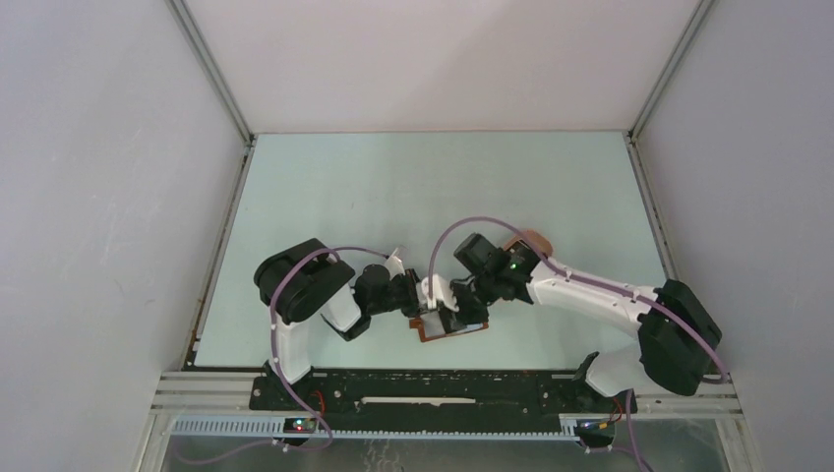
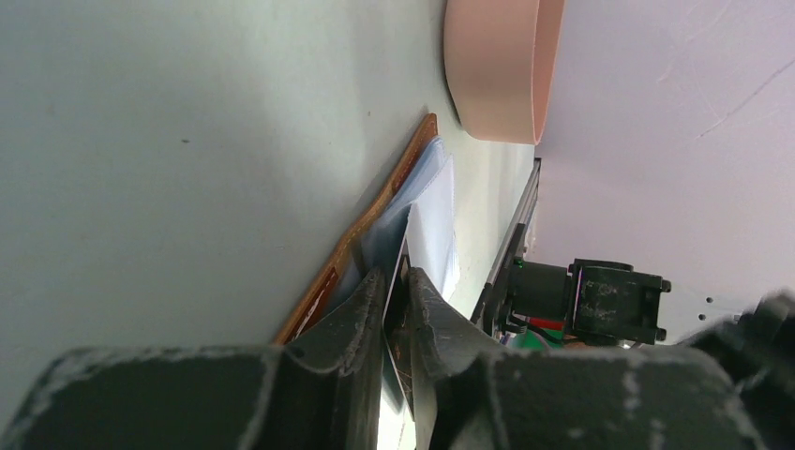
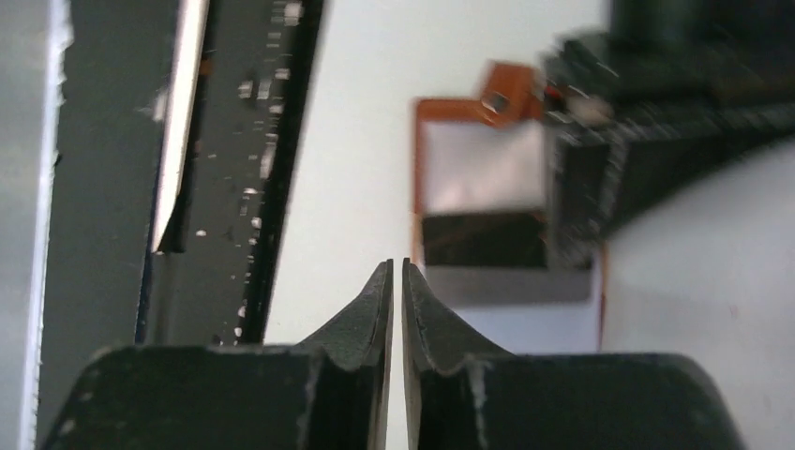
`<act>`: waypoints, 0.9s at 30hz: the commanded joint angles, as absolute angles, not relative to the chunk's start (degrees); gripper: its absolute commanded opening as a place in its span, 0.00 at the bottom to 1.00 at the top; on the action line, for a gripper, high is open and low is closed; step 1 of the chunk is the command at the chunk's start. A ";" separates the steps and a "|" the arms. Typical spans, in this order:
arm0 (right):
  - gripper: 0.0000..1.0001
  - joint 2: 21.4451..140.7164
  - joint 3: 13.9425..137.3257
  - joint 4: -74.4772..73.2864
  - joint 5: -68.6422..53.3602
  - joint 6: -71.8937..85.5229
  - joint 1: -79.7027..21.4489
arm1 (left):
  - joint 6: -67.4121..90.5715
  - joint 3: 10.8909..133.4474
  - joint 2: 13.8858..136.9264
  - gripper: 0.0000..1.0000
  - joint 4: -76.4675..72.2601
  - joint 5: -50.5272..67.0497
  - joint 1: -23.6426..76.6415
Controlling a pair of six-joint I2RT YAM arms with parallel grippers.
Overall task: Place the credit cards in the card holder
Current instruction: Insert the credit card into the card holder.
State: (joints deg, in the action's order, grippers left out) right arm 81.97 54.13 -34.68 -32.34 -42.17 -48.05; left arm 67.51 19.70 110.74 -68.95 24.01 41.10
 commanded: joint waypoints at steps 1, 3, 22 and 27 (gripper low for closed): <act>0.11 80.52 51.59 -29.09 -34.30 -61.67 -52.98 | 65.54 19.95 112.96 0.21 -63.98 22.85 41.21; 0.09 82.45 51.59 -26.93 -31.29 -62.14 -55.08 | 65.52 20.00 113.34 0.21 -64.05 22.94 41.21; 0.03 93.10 53.09 -21.08 -13.10 -58.44 -63.02 | 66.38 19.25 116.34 0.23 -68.12 23.28 41.18; 0.03 91.30 51.27 -22.66 -12.13 -58.76 -61.88 | 66.38 19.42 117.24 0.24 -68.62 23.57 41.15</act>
State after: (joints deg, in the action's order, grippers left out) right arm 93.14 51.92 -21.63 -13.93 -58.26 -62.67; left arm 68.38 19.70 114.37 -75.11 24.75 41.10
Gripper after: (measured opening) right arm 0.032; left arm 0.230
